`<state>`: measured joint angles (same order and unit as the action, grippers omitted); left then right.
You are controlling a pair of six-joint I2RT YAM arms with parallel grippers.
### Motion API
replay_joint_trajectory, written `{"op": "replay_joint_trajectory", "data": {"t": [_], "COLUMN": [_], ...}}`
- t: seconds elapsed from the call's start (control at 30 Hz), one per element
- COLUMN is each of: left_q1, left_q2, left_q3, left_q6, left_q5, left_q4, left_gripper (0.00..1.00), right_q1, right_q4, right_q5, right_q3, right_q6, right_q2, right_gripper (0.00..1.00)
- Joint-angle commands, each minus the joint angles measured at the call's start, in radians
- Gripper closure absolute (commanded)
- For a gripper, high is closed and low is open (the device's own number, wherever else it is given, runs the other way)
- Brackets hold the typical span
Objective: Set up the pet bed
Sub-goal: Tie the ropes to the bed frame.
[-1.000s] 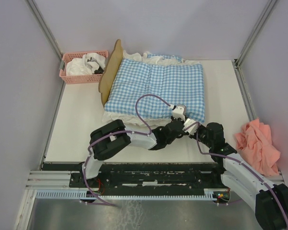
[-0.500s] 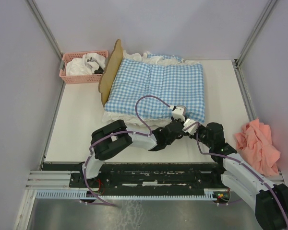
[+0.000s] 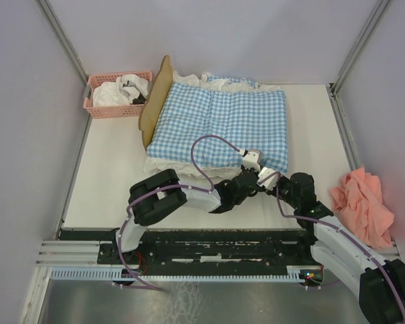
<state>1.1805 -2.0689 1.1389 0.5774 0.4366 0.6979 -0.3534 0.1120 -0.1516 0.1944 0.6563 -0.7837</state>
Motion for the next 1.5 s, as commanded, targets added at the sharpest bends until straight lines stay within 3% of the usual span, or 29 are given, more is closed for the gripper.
{"op": "replay_joint_trajectory", "data": {"t": [0.0, 0.2, 0.73, 1.03, 1.47], "left_q1": [0.011, 0.011, 0.011, 0.010, 0.011], "left_q2": [0.038, 0.056, 0.058, 0.060, 0.069], "left_q3": [0.003, -0.013, 0.007, 0.007, 0.021], "left_q6": [0.013, 0.022, 0.051, 0.073, 0.072], "left_q5": [0.033, 0.070, 0.080, 0.095, 0.109], "left_q4": [0.048, 0.047, 0.033, 0.020, 0.001], "left_gripper": [0.97, 0.97, 0.97, 0.97, 0.97], "right_q1": [-0.004, -0.004, -0.004, -0.003, -0.003], "right_q4": [0.030, -0.007, -0.341, -0.496, -0.554], "right_q5": [0.029, 0.062, 0.123, 0.088, -0.009], "right_q3": [0.032, 0.040, 0.223, 0.350, 0.395], "right_q6": [-0.004, -0.012, -0.159, -0.389, -0.668], "right_q2": [0.025, 0.061, 0.127, 0.065, 0.038], "right_gripper": [0.89, 0.79, 0.73, 0.74, 0.72]}}
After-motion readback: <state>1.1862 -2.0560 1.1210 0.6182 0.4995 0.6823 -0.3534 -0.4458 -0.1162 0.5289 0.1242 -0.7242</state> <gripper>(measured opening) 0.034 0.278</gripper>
